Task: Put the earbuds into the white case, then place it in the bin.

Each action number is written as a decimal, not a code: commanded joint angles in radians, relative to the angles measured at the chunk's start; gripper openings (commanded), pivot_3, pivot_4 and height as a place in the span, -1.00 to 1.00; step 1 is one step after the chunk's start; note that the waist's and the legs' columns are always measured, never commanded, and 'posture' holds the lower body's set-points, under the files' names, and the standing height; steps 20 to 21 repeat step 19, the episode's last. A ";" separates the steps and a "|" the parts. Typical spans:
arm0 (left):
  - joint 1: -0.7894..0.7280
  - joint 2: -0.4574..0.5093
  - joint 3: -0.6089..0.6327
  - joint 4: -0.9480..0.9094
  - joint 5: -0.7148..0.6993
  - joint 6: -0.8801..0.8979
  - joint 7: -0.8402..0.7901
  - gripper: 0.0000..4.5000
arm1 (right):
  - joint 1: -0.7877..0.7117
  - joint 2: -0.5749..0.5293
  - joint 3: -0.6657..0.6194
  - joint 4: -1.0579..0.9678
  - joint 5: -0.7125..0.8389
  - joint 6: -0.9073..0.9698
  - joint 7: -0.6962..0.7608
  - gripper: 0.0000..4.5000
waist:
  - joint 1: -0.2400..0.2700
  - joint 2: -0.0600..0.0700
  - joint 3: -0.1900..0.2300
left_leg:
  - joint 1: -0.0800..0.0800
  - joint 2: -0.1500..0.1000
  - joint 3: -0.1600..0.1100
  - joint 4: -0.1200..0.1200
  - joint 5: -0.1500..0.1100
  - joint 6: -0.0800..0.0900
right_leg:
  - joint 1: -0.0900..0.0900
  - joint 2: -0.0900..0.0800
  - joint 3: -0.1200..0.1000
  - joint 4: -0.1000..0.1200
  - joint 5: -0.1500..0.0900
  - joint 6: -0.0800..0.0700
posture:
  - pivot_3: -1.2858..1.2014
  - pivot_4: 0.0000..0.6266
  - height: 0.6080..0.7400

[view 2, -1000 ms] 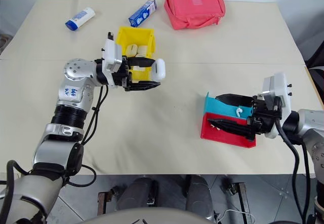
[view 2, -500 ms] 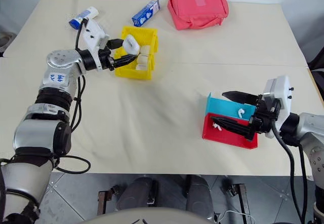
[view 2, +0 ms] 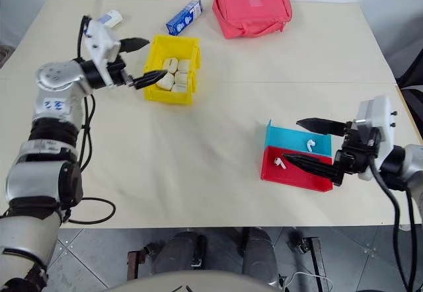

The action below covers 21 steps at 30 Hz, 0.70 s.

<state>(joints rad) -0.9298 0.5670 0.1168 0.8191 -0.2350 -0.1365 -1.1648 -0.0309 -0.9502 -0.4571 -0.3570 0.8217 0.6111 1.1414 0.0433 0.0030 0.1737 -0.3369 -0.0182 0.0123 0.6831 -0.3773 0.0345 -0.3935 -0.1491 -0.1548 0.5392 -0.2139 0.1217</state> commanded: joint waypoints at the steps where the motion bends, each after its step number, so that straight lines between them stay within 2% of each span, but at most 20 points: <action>1: 0.053 0.019 0.063 -0.171 -0.143 0.117 -0.091 0.98 | -0.011 -0.028 -0.032 0.043 -0.008 -0.039 0.058 1.00 | 0.007 -0.001 0.000 | 0.000 0.000 -0.001 0.001 0.000 0.000 | 0.000 0.000 0.000 0.000 0.000 0.000 | 0.03 -0.52 1.00; 4: 0.273 0.122 0.098 -0.322 -0.193 0.180 -0.205 0.98 | 0.069 -0.078 -0.023 0.133 -0.095 -0.134 0.211 1.00 | 0.005 0.000 0.000 | 0.000 0.000 -0.002 0.001 0.000 0.000 | 0.001 0.000 0.000 0.000 0.000 0.000 | 0.03 -0.52 1.00; 7: 0.430 0.204 0.120 -0.383 -0.212 0.174 -0.285 0.98 | 0.108 -0.098 -0.012 0.230 -0.147 -0.217 0.305 1.00 | -0.011 0.001 0.000 | 0.003 0.001 0.000 -0.001 -0.002 -0.001 | 0.001 0.001 -0.001 0.000 -0.001 -0.003 | 0.03 -0.52 1.00; 11: 0.477 0.230 0.142 -0.379 -0.215 0.159 -0.289 0.98 | 0.064 -0.090 0.015 0.311 -0.170 -0.270 0.348 1.00 | -0.009 0.002 0.000 | 0.002 0.001 -0.002 0.000 -0.002 -0.002 | 0.001 0.000 -0.002 0.001 -0.001 -0.002 | 0.03 -0.52 1.00; 14: 0.483 0.216 0.155 -0.402 -0.223 0.158 -0.259 0.98 | 0.020 -0.083 0.038 0.337 -0.178 -0.277 0.346 1.00 | -0.006 0.003 0.000 | 0.002 0.001 -0.003 0.000 -0.005 -0.008 | 0.001 -0.001 -0.001 0.002 -0.001 -0.002 | 0.03 -0.52 1.00; 21: 0.480 0.177 0.161 -0.452 -0.236 0.161 -0.198 0.98 | -0.021 -0.075 0.059 0.358 -0.188 -0.277 0.330 1.00 | -0.008 0.004 0.001 | 0.002 0.003 -0.003 0.000 -0.004 -0.005 | 0.000 0.000 -0.002 0.002 -0.002 -0.004 | 0.03 -0.52 1.00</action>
